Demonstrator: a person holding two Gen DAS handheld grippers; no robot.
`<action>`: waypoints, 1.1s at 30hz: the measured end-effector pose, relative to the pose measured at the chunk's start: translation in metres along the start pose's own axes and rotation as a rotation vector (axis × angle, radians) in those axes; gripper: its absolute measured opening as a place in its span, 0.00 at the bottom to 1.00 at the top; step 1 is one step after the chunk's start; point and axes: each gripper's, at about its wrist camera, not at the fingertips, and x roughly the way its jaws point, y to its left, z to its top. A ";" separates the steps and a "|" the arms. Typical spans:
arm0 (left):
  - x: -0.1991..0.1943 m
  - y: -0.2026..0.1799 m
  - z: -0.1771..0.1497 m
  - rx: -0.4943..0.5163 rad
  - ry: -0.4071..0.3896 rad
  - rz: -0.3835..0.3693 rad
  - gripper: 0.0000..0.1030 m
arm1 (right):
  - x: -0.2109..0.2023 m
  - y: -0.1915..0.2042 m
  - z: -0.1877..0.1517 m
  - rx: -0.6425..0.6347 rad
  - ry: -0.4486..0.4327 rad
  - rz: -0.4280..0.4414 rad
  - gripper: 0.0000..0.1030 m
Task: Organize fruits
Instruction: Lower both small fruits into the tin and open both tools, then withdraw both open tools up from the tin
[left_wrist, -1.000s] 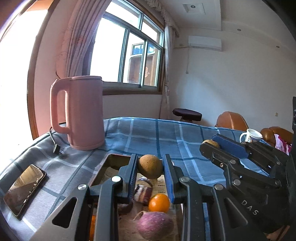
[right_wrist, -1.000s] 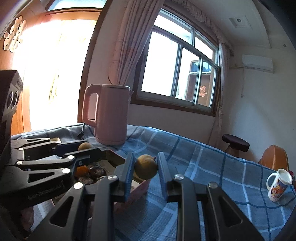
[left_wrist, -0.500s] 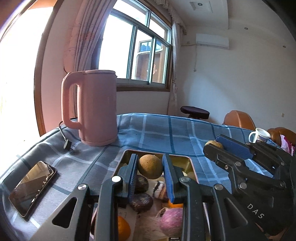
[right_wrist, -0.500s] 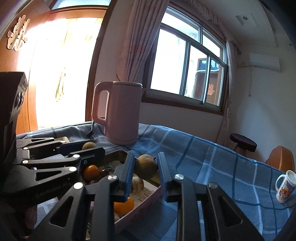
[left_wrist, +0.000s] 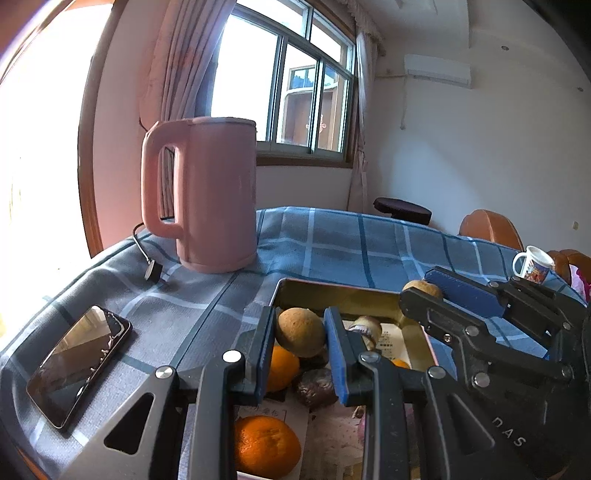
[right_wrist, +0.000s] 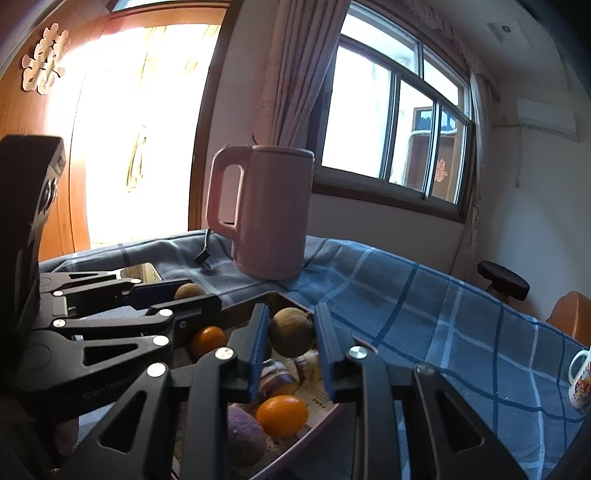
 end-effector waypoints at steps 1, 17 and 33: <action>0.001 0.001 -0.001 -0.003 0.006 -0.001 0.28 | 0.002 -0.001 -0.001 0.005 0.006 0.003 0.28; 0.019 0.004 -0.014 -0.002 0.096 -0.010 0.28 | 0.031 -0.001 -0.013 0.055 0.163 0.083 0.28; 0.010 0.010 -0.013 -0.026 0.079 0.009 0.62 | 0.018 -0.011 -0.015 0.088 0.142 0.029 0.62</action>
